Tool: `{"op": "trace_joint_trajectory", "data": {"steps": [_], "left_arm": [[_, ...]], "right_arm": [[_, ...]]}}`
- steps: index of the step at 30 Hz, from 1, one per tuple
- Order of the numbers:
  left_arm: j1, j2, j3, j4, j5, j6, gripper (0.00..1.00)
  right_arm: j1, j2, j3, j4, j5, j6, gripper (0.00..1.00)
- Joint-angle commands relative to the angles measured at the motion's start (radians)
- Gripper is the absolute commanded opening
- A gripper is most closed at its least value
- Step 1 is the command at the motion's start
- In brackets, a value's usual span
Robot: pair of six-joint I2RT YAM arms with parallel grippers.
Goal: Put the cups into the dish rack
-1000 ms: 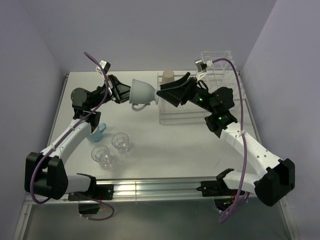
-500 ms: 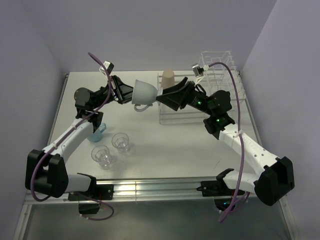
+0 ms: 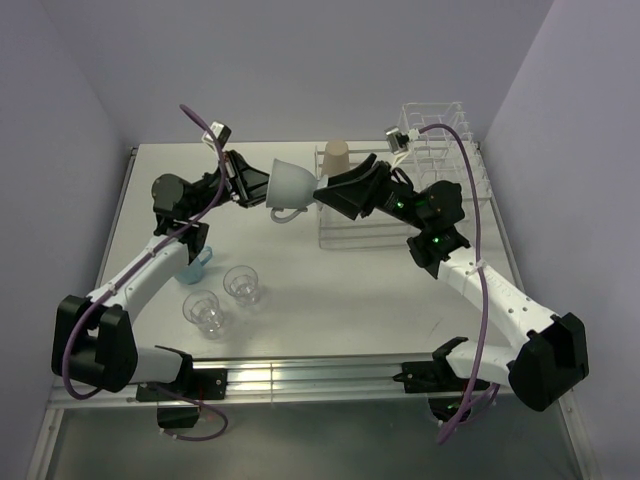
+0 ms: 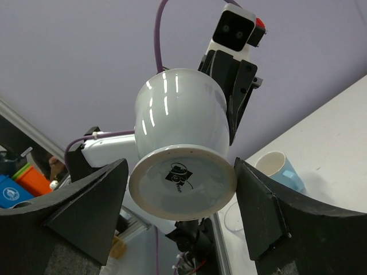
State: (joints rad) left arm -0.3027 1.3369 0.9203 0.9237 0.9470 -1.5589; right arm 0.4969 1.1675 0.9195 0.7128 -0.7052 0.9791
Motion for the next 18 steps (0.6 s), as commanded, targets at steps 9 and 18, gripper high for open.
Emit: {"op": "trace_joint_trajectory", "data": {"steps": [9,18], "left_arm": [[-0.009,0.011,0.061,0.089,-0.045,-0.009,0.0],[-0.01,0.025,0.057,0.109,-0.047,-0.02,0.0]], "right_arm": [[0.023,-0.006,0.009,0.057,-0.031,0.007,0.81],[0.026,-0.009,-0.002,0.059,-0.028,0.009,0.56]]}}
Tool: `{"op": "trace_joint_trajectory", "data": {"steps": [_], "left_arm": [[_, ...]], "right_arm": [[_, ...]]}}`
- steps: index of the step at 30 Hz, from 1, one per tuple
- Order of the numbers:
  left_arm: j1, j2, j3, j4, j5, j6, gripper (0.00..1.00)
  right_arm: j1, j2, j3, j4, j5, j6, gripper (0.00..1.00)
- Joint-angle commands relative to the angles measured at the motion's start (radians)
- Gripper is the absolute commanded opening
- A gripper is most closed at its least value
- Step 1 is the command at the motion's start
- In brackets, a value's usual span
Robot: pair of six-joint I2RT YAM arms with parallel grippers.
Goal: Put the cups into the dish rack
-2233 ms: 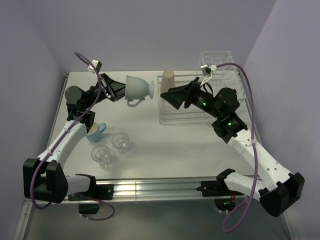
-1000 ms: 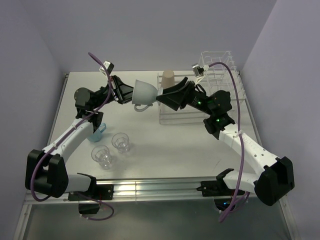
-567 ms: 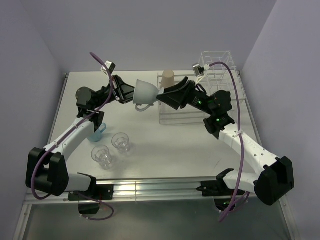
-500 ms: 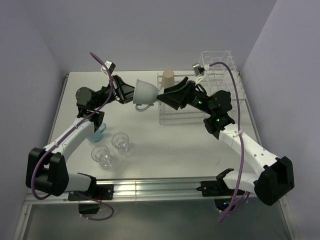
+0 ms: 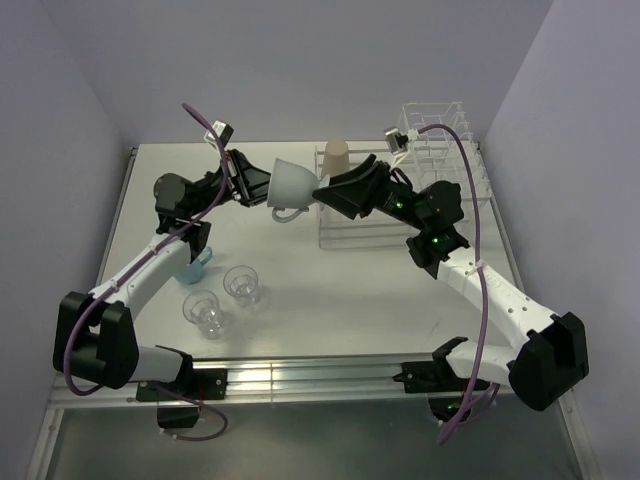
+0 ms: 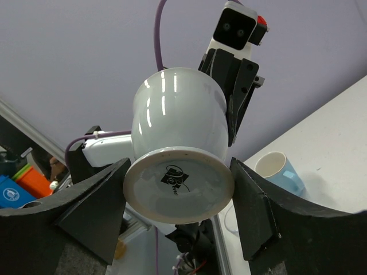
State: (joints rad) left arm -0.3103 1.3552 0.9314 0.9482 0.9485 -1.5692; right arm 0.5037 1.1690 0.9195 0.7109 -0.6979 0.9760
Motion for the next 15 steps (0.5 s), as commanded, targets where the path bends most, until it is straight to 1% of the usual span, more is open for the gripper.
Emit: {"op": "trace_joint_trajectory", "data": {"steps": [1,2,4,5,7,8,10,12,13,15], "left_arm": [[-0.001,0.009,0.046,0.087,-0.048,-0.011,0.0],[-0.003,0.01,0.046,0.089,-0.048,-0.011,0.0],[-0.001,0.01,0.044,0.087,-0.048,-0.009,0.0],[-0.001,0.01,0.044,0.083,-0.047,-0.006,0.0],[-0.003,0.005,0.043,0.063,-0.045,0.011,0.0],[-0.003,0.005,0.043,0.054,-0.044,0.017,0.02],[-0.003,0.002,0.04,0.04,-0.045,0.031,0.08],[-0.003,0.001,0.04,0.032,-0.047,0.038,0.11],[-0.003,0.001,0.04,0.031,-0.047,0.038,0.16],[-0.003,0.001,0.04,0.027,-0.047,0.04,0.19]], "right_arm": [[0.021,-0.011,-0.002,0.061,-0.037,0.012,0.53],[0.021,-0.011,-0.002,0.059,-0.038,0.012,0.46],[0.021,-0.015,-0.002,0.052,-0.035,0.009,0.36],[0.021,-0.017,-0.002,0.048,-0.037,0.009,0.25],[0.021,-0.023,0.004,0.038,-0.035,0.006,0.09],[0.021,-0.029,0.005,0.032,-0.029,0.004,0.0],[0.021,-0.035,0.012,0.012,-0.026,-0.002,0.0],[0.021,-0.048,0.016,-0.004,-0.022,-0.003,0.0],[0.021,-0.051,0.019,-0.01,-0.022,-0.005,0.0],[0.021,-0.069,0.022,-0.033,-0.009,-0.01,0.0]]}}
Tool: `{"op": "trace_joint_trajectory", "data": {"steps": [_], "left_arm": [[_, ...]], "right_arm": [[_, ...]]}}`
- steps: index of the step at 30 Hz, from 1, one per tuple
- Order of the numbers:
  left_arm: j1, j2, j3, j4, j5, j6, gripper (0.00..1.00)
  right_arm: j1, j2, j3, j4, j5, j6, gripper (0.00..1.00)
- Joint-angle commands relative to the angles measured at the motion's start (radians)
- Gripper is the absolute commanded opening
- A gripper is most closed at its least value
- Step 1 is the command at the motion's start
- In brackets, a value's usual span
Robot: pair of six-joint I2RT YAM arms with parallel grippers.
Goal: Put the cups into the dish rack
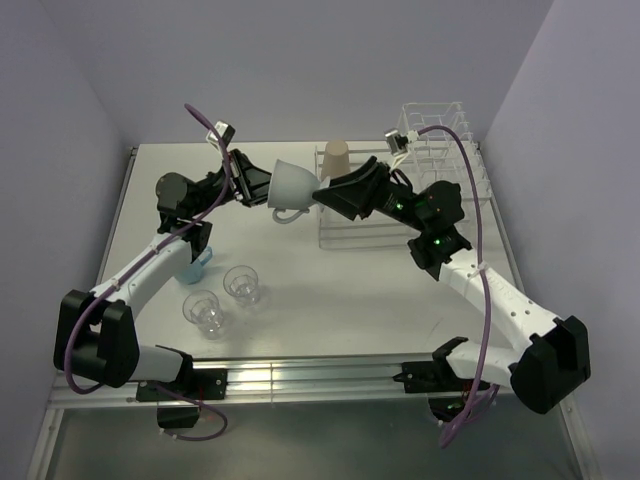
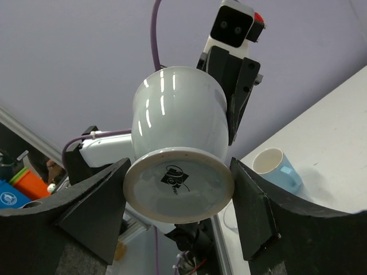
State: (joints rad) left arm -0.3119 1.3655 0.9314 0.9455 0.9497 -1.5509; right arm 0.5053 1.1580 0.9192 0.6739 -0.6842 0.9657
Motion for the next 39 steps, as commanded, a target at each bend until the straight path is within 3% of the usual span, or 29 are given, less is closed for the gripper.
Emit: {"op": "trace_joint_trajectory", "data": {"steps": [1,11,19,32,39], "left_arm": [[-0.001,-0.009,0.04,0.03,-0.051,0.022,0.23],[-0.001,-0.011,0.033,0.018,-0.054,0.031,0.35],[0.02,-0.014,0.073,-0.062,-0.043,0.086,0.47],[0.109,-0.025,0.115,-0.132,-0.011,0.11,0.48],[0.178,-0.066,0.119,-0.344,-0.032,0.244,0.49]], "right_arm": [[0.019,-0.064,0.024,-0.006,-0.02,-0.007,0.0],[0.018,-0.118,0.053,-0.125,0.038,-0.047,0.0],[0.016,-0.141,0.093,-0.316,0.115,-0.137,0.0],[-0.001,-0.159,0.135,-0.465,0.201,-0.186,0.0],[-0.053,-0.132,0.268,-0.768,0.389,-0.318,0.0]]}}
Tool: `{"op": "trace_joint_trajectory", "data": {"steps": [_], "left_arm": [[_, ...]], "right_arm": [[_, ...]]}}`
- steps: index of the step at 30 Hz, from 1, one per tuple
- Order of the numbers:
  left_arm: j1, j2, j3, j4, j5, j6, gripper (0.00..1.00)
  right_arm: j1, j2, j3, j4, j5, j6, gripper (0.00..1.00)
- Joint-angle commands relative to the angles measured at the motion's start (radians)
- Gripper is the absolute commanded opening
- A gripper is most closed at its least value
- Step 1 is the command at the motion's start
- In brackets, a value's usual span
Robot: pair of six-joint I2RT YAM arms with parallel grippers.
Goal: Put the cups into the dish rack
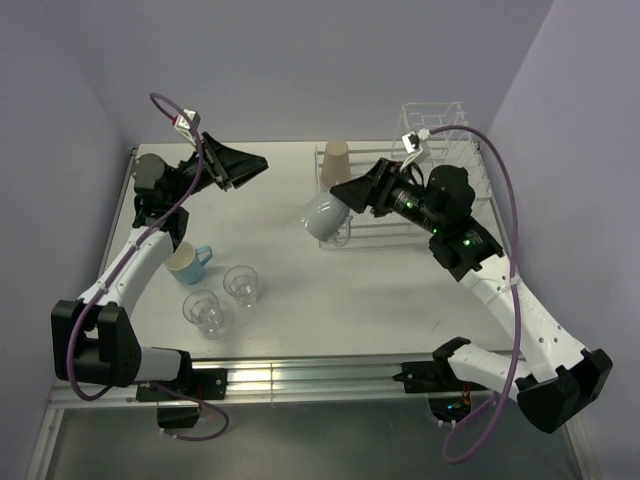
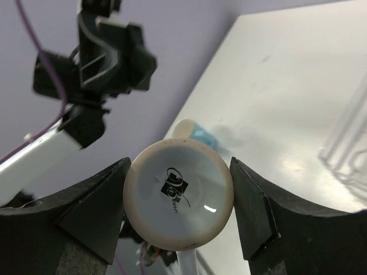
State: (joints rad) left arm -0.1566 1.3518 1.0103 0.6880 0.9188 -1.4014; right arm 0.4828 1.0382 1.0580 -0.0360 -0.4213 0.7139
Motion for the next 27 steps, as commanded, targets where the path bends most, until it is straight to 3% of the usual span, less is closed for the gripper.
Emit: {"op": "trace_joint_trajectory", "data": {"steps": [1,12,19,27], "left_arm": [[0.028,-0.054,0.042,-0.105,-0.005,0.107,0.49],[0.04,-0.082,0.042,-0.269,-0.032,0.232,0.48],[0.04,-0.129,0.053,-0.393,-0.047,0.314,0.48],[0.038,-0.174,0.071,-0.476,-0.035,0.361,0.48]], "right_arm": [[-0.039,-0.001,0.149,-0.082,0.15,-0.08,0.0],[-0.067,0.275,0.421,-0.274,0.538,-0.264,0.0],[-0.067,0.489,0.522,-0.268,0.789,-0.347,0.0],[-0.067,0.638,0.562,-0.176,0.944,-0.439,0.0]]}}
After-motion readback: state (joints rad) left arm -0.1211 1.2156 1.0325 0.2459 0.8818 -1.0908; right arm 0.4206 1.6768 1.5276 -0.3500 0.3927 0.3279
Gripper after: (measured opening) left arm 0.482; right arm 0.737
